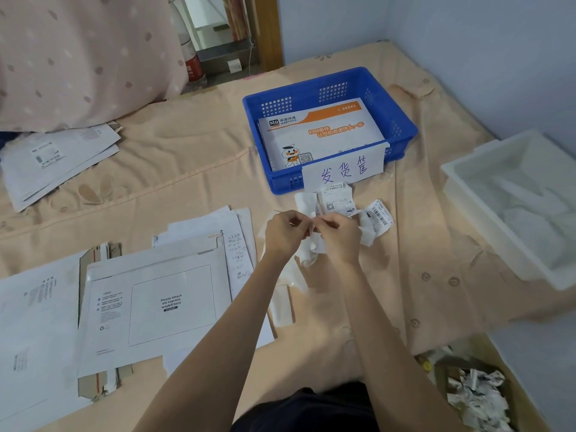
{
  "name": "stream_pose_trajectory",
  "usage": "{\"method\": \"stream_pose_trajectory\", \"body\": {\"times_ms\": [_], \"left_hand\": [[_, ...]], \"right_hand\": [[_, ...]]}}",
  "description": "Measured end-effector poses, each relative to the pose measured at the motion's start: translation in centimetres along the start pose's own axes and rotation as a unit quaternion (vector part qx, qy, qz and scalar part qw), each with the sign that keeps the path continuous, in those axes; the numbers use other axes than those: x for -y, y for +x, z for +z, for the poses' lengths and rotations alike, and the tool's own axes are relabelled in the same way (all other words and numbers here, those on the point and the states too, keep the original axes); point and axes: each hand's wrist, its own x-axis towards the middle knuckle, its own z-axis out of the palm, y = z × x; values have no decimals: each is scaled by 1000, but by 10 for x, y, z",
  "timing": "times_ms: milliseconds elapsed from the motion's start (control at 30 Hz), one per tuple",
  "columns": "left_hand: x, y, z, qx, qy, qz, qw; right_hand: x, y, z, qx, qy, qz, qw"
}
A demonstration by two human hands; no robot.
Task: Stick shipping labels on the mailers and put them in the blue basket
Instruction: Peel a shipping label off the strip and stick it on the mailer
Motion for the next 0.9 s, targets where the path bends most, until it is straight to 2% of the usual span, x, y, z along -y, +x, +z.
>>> {"method": "stream_pose_trajectory", "body": {"times_ms": [100,167,300,433,500,600,667,733,800,900], "left_hand": [[1,-2,3,-13,4,-6,1000],[2,-4,6,-23,-15,-26,999],[2,-5,9,-31,-54,-47,997],[0,-3,7,-30,-12,-6,999],[-1,-2,5,-25,5,9,1000],[-1,-2,5,-15,-35,2,999],[-4,-2,6,-3,-89,-19,996],[-6,-1,5,7,-93,-17,995],[-6,1,4,16,-79,-2,997],[-3,3,4,25,-115,-4,993]], "right_hand": [[1,-1,4,-8,-66,-6,998],[2,-1,7,-20,-59,14,998],[1,5,12,8,60,153,986],[5,8,8,20,173,200,964],[9,6,7,28,196,191,962],[6,4,7,10,84,82,993],[6,1,7,9,36,45,998],[7,-2,6,12,12,15,1000],[8,-2,6,10,-2,7,1000],[8,3,8,18,42,86,995]]}}
